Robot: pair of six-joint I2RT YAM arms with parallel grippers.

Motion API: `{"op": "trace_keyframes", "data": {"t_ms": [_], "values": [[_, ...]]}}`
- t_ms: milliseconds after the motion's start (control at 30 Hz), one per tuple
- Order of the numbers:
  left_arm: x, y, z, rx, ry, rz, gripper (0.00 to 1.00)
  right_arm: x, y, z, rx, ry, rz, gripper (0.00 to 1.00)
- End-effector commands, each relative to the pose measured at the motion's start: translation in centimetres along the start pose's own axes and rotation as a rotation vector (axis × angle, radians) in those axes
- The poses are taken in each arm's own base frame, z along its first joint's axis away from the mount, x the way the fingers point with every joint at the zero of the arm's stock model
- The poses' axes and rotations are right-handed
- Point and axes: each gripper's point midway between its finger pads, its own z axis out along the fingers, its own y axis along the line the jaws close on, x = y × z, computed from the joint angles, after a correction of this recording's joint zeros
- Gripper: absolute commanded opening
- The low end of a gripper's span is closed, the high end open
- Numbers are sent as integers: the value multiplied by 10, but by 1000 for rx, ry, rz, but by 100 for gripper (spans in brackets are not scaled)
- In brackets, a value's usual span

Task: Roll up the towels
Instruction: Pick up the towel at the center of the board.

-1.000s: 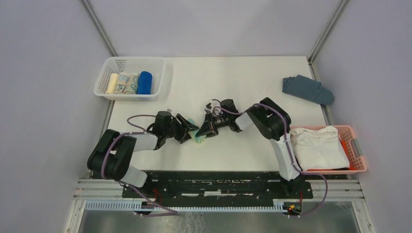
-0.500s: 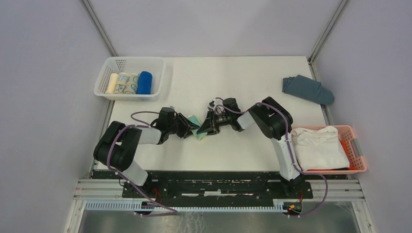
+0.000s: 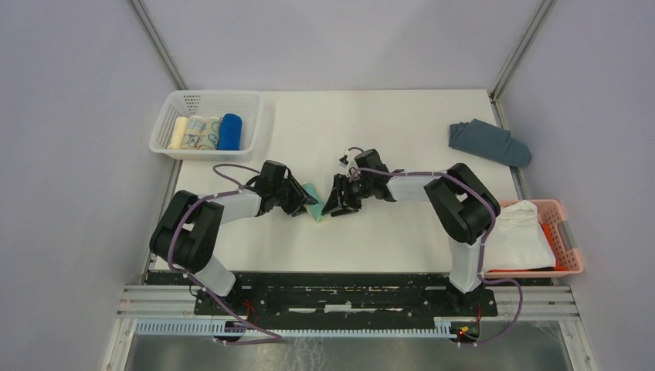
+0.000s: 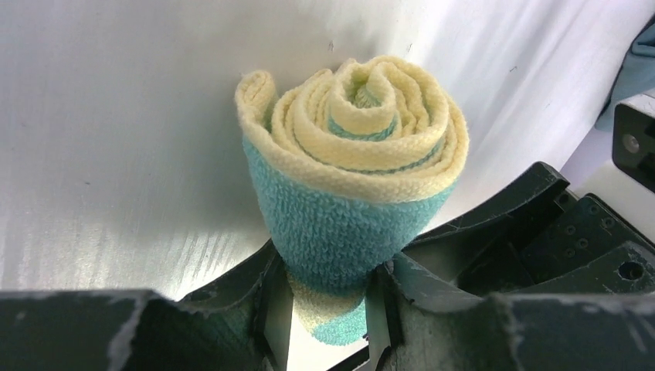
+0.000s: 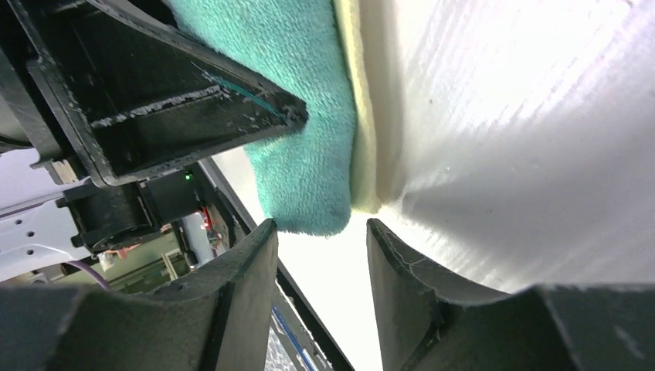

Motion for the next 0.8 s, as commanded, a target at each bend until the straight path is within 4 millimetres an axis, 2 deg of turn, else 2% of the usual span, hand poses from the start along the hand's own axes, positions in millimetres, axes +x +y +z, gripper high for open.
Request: {"op": "trace_keyframes", "data": {"t_ms": [0, 467, 767], "values": [[4, 59, 0, -234, 5, 57, 38, 0, -10, -10, 83, -21, -52, 51], [8, 57, -4, -240, 68, 151, 38, -45, 25, -15, 5, -150, -74, 49], [8, 57, -4, -246, 85, 178, 39, -57, 34, -12, -45, -182, -60, 49]]}}
